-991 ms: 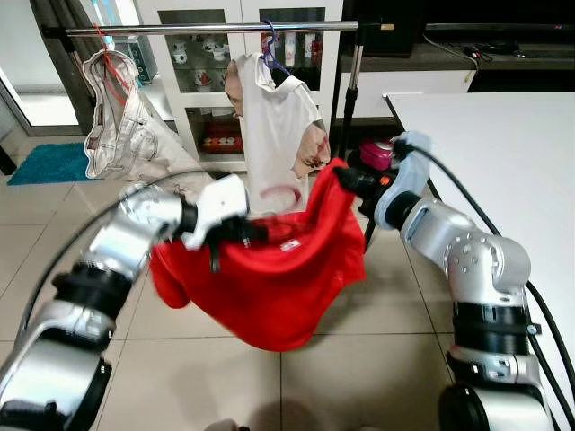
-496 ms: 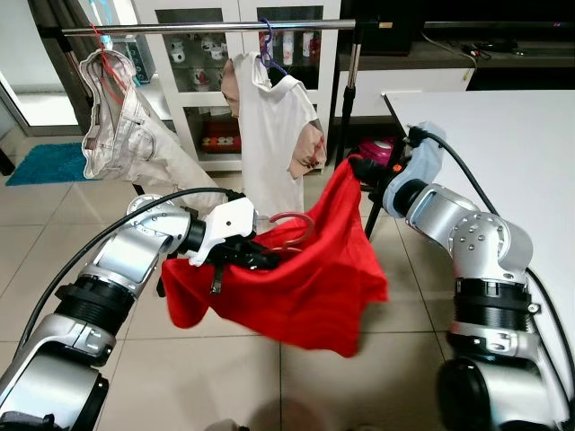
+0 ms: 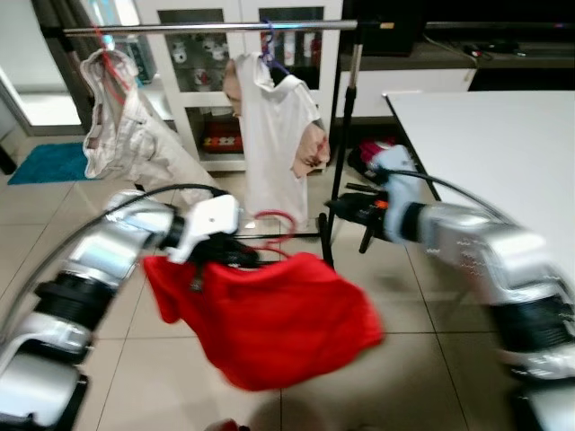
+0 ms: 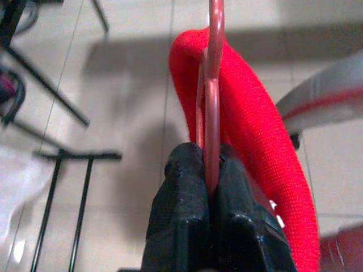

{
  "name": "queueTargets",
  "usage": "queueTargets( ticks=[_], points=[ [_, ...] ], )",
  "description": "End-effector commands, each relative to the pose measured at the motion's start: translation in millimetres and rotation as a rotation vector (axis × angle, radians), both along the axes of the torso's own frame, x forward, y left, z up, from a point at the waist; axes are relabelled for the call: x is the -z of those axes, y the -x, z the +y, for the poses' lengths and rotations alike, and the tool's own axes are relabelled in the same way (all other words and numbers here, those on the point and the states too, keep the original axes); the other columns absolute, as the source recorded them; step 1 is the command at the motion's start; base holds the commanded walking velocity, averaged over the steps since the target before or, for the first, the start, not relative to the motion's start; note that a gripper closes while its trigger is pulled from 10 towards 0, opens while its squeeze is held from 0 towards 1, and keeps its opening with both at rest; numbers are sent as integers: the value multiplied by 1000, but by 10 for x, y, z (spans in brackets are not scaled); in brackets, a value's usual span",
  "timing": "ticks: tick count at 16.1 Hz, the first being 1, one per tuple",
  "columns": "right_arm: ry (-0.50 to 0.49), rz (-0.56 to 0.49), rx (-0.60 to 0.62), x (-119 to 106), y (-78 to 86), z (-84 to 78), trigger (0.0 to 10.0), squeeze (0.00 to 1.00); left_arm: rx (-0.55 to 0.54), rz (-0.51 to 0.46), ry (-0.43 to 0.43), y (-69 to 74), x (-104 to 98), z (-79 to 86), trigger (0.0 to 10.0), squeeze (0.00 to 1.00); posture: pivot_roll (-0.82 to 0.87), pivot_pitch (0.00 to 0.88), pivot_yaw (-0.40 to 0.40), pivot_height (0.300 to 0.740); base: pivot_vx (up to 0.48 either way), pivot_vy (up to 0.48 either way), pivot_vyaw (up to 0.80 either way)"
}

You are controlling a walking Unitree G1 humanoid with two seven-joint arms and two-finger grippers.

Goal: Hang hanger

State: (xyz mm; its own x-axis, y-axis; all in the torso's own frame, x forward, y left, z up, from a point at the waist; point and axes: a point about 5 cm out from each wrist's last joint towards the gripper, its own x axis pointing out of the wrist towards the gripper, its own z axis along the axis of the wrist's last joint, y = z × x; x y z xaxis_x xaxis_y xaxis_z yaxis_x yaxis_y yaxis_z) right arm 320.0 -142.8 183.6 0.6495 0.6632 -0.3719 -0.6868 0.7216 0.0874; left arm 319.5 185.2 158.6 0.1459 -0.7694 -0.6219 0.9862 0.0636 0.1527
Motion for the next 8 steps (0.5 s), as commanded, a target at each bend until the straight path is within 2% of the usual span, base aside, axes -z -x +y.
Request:
queueTargets(
  ticks=[1,2,3,4,7,8],
  points=[
    [-18,-63,-35,-143,9,-66,10000,1000,-19,-42,3,-40,-130,68,0,0,-140,0,45,740,0,0,0],
    [-53,-143,-58,-264,2,-169,10000,1000,-30,-40,28,-36,-180,126,0,0,-141,0,47,740,0,0,0],
    [-63,-186,-98,-304,27,-188,10000,1000,-24,-41,43,-30,-204,133,0,0,-140,0,47,740,0,0,0],
    [-61,-231,-197,-330,111,-180,10000,1000,-5,-43,69,-14,-232,125,0,0,-140,0,47,740,0,0,0],
    [-27,-236,-422,-320,356,7,10000,1000,59,-47,159,31,-306,0,0,0,-144,0,46,740,0,0,0],
    [19,-242,-479,-252,396,169,10000,0,95,-64,192,39,-353,-79,0,0,-146,0,48,740,0,0,0]
  ],
)
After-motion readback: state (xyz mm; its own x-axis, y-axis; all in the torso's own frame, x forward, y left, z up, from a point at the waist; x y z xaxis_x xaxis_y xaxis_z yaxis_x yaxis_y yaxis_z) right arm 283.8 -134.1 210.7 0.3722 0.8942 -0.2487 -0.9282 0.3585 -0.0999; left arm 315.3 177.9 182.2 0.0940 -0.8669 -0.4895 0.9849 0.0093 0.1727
